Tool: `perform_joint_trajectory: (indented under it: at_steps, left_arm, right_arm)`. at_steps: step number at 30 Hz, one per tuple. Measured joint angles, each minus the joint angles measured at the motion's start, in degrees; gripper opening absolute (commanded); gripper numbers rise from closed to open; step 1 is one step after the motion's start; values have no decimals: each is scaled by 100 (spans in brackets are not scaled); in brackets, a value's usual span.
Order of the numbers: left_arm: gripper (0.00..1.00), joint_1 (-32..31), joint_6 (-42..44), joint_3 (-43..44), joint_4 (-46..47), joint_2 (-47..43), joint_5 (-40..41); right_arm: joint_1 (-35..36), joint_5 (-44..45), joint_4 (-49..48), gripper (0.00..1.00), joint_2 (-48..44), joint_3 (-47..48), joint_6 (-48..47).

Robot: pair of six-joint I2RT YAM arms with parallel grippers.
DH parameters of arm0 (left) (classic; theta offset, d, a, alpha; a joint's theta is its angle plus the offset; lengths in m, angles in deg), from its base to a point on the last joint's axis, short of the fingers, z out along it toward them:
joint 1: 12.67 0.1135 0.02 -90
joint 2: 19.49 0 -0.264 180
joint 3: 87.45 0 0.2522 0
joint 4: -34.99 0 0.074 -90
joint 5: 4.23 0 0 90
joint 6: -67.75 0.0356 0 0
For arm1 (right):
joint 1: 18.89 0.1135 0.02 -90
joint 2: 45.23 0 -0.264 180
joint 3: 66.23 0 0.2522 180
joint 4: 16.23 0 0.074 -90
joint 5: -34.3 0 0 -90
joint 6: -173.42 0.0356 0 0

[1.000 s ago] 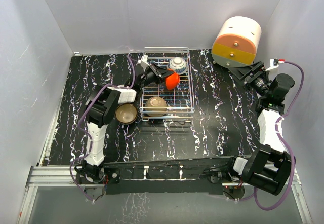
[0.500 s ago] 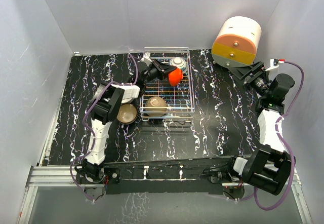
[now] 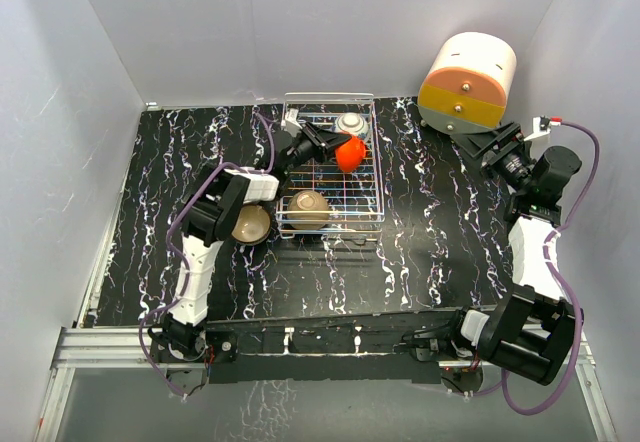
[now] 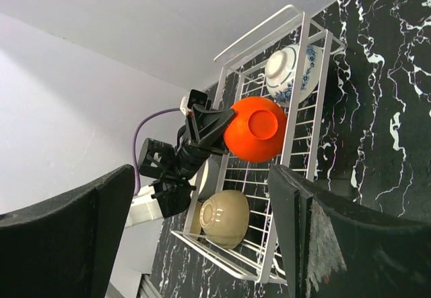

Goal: Load the bowls into the dish rack

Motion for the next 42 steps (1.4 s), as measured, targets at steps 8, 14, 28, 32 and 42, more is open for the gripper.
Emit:
perform_joint_trajectory:
  at_steps: [8,14,28,32,42]
  left_arm:
    - [32,107,2,-474,170,-125,39]
    - [45,116,254,-540,116,-179,37]
    - [53,144,1480,-376,-1808,-424,251]
    - [53,175,1899,-94,-2568,-424,391]
    - [68,190,3082,424,-4159,-688,960]
  right_arm:
    - [0,0,2,82,7,-76,0]
    - [0,-2,2,82,7,-76,0]
    - [0,-2,2,82,7,-76,2]
    - [0,-2,0,82,9,-76,4]
    - [0,-4,-9,83,11,-74,17]
